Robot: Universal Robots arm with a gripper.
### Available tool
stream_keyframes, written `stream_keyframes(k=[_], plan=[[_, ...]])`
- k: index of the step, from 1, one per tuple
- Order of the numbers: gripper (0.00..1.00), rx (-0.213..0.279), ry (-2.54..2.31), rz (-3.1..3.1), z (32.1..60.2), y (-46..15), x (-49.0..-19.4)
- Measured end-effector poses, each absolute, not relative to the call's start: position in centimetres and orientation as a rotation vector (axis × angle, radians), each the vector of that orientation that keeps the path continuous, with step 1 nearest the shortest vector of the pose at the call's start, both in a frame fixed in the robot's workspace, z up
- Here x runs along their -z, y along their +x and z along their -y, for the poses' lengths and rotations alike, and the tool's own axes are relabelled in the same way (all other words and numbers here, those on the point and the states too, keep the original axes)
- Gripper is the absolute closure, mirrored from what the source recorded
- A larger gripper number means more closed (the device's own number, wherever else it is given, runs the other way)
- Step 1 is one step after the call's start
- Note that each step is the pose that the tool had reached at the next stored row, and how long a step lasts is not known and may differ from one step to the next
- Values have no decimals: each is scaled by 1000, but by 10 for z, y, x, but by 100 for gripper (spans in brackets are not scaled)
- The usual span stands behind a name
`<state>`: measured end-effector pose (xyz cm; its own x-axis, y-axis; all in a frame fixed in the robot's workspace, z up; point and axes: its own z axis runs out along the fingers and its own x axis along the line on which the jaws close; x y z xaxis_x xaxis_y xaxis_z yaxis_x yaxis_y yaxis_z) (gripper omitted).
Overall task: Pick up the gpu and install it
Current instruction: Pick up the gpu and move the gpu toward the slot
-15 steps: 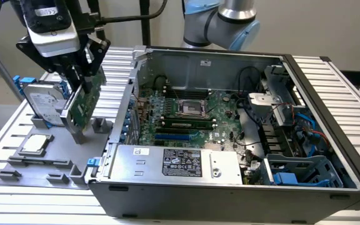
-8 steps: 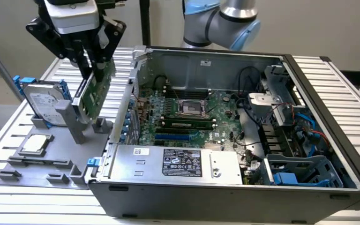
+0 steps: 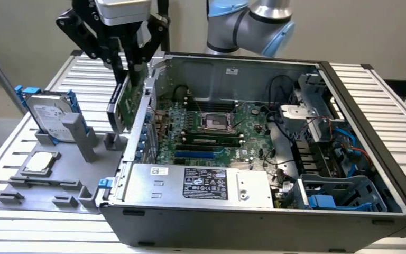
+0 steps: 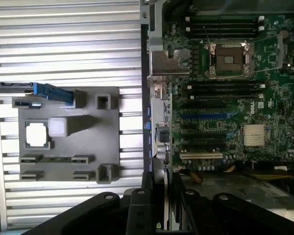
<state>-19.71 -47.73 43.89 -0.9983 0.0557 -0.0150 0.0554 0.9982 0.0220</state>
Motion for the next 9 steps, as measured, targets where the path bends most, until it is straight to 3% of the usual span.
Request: stream_keyframes(k=[9], plan=[[73, -34, 87, -3126, 477, -156, -439]])
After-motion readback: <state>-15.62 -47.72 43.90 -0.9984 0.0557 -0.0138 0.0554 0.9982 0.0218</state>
